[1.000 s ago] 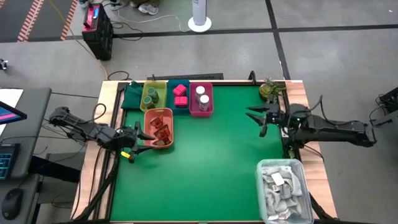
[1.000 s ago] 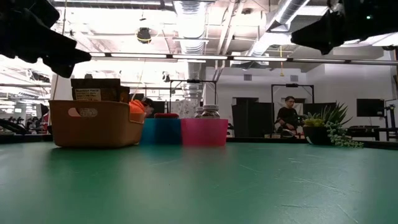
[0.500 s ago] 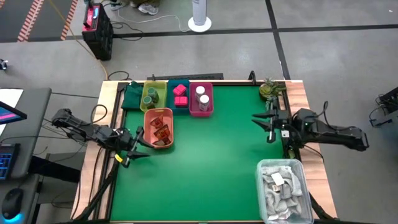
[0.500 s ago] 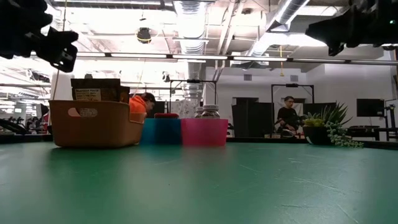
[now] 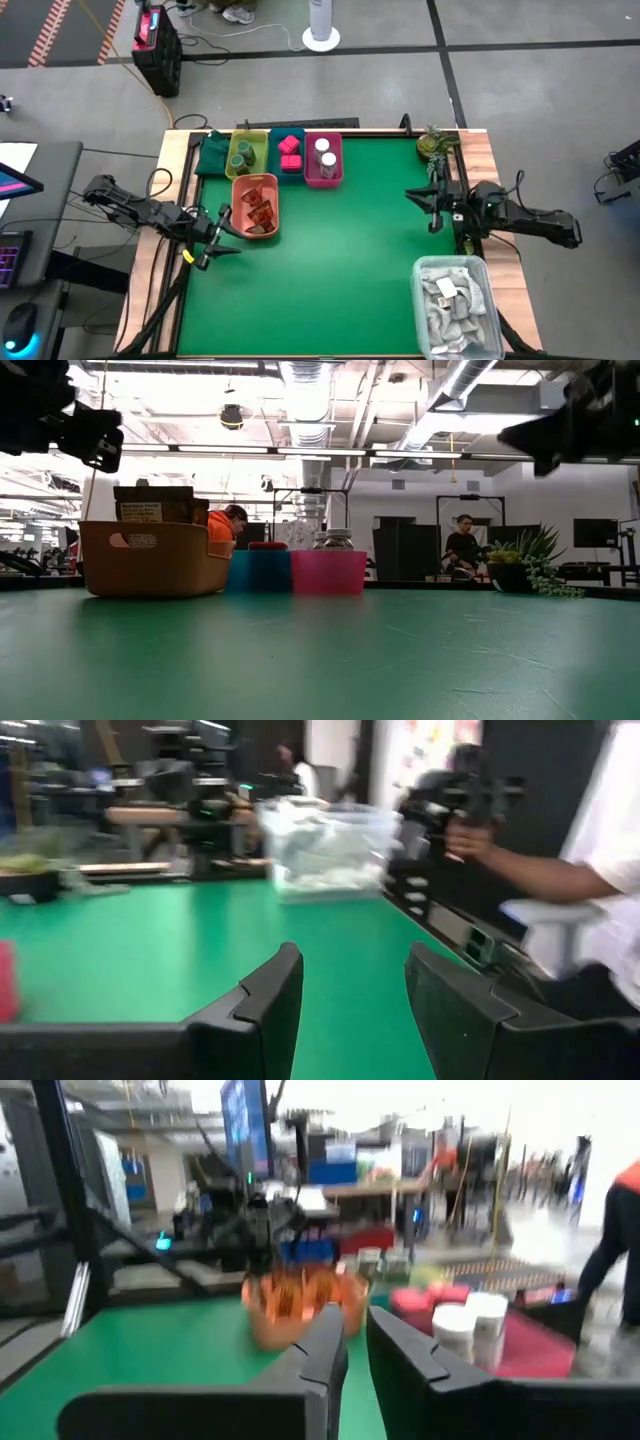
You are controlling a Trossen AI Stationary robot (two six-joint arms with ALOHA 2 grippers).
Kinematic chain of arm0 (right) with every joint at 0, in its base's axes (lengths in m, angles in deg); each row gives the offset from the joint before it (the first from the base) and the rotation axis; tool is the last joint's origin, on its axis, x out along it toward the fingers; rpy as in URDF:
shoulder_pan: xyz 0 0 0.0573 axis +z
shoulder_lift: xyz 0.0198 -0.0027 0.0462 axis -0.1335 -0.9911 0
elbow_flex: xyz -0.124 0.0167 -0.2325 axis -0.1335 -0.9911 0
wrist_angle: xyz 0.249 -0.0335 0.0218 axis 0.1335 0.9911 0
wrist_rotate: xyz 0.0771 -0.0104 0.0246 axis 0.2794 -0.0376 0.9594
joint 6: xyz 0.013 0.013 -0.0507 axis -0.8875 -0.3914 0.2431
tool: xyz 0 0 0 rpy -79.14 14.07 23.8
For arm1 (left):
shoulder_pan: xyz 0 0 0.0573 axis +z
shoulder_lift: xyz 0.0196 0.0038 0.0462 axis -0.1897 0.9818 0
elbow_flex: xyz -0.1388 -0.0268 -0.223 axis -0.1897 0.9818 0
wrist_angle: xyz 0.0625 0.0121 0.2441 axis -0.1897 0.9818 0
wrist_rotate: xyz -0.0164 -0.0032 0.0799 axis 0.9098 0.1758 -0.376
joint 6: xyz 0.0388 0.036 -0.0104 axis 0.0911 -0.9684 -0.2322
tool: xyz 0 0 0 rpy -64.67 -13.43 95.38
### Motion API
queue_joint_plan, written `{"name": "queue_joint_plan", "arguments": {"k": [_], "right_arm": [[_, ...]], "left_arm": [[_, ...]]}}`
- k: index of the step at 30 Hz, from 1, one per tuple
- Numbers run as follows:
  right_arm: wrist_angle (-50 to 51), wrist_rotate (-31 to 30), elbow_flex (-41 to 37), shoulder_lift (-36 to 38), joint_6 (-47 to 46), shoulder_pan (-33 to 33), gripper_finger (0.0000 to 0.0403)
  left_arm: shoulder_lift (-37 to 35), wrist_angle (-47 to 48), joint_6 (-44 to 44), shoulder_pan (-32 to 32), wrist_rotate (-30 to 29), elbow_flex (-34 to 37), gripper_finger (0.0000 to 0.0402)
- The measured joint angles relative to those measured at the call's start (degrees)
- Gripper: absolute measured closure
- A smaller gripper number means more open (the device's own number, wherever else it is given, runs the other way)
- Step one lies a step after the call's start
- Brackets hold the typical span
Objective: Sort spices by type
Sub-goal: Return to Home Position
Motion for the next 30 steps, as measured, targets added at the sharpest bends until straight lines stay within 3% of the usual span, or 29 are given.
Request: {"name": "queue_joint_plan", "arguments": {"k": [10,23,30], "right_arm": [[0.0,0.0,-3.2,0.1,-2.5,0.2,0.0327],[2.0,-0.1,-3.4,0.0,-4.8,-0.2,0.0327],[4.0,-0.1,-3.3,-0.3,-5.1,-0.2,0.0327]], "left_arm": [[0.0,3.8,2.2,0.0,5.8,0.0,0.0233],[0.0,4.1,-8.5,0.0,5.1,0.1,0.0233],[0.0,4.1,-7.5,0.0,5.1,0.1,0.0233]]}}
